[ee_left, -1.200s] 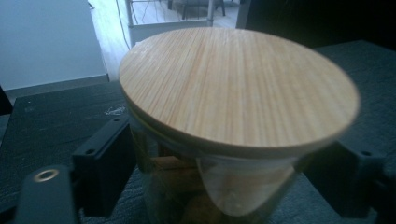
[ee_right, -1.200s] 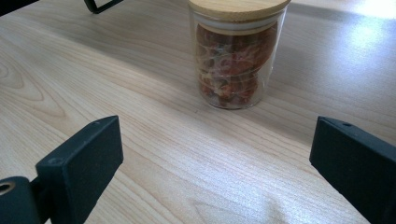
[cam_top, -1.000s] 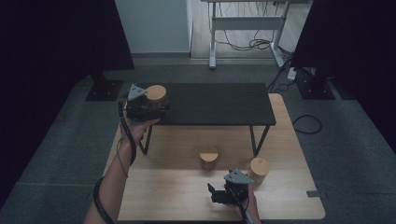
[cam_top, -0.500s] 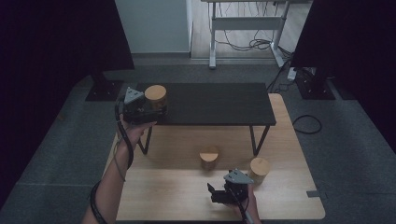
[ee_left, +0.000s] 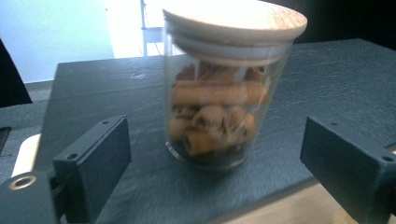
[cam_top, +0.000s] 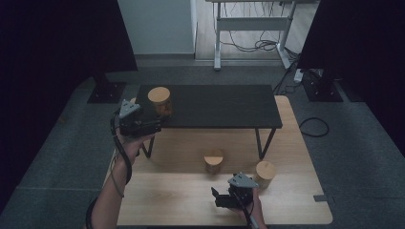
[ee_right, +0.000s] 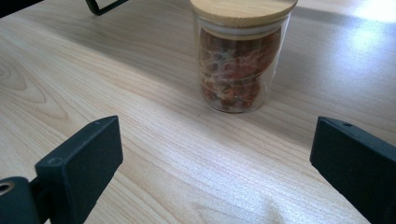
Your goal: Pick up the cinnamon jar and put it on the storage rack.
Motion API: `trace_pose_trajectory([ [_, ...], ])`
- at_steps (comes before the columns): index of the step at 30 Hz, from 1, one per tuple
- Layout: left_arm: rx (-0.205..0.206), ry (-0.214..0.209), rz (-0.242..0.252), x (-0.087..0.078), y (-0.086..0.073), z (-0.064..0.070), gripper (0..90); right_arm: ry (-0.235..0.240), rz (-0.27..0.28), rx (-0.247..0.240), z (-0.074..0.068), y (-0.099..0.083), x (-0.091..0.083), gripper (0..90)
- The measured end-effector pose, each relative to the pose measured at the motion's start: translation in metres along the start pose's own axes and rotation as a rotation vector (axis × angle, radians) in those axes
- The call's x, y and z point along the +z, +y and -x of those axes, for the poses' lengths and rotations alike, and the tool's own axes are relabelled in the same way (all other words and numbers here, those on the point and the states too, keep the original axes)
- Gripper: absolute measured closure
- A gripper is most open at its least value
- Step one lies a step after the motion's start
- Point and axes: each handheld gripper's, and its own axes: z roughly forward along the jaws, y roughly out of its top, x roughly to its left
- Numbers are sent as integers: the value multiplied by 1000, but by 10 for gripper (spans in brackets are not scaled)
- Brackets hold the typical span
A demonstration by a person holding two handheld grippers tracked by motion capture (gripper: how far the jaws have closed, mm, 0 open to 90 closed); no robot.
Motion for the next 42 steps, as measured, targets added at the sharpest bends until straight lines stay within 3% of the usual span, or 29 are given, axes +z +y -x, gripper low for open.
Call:
trace_pose_trajectory([
  [11,-11,-27,20,-25,-21,-7,99,5,-5,-3,-1,0,1,18],
  [15,11,-12,11,-30,-29,-2,101,5,-9,-5,-1,0,2,18],
  [23,20,-28,9,-39,-42,0,102,5,-9,-8,-2,0,2,18],
  [31,-9,-53,-1,-49,-64,2,103,3,-6,-10,-1,1,1,18],
  [35,-10,-38,-23,-51,-77,6,105,3,-5,-11,-1,1,1,18],
  [42,-45,-53,-65,-54,-104,7,115,1,-4,-14,0,1,1,17],
])
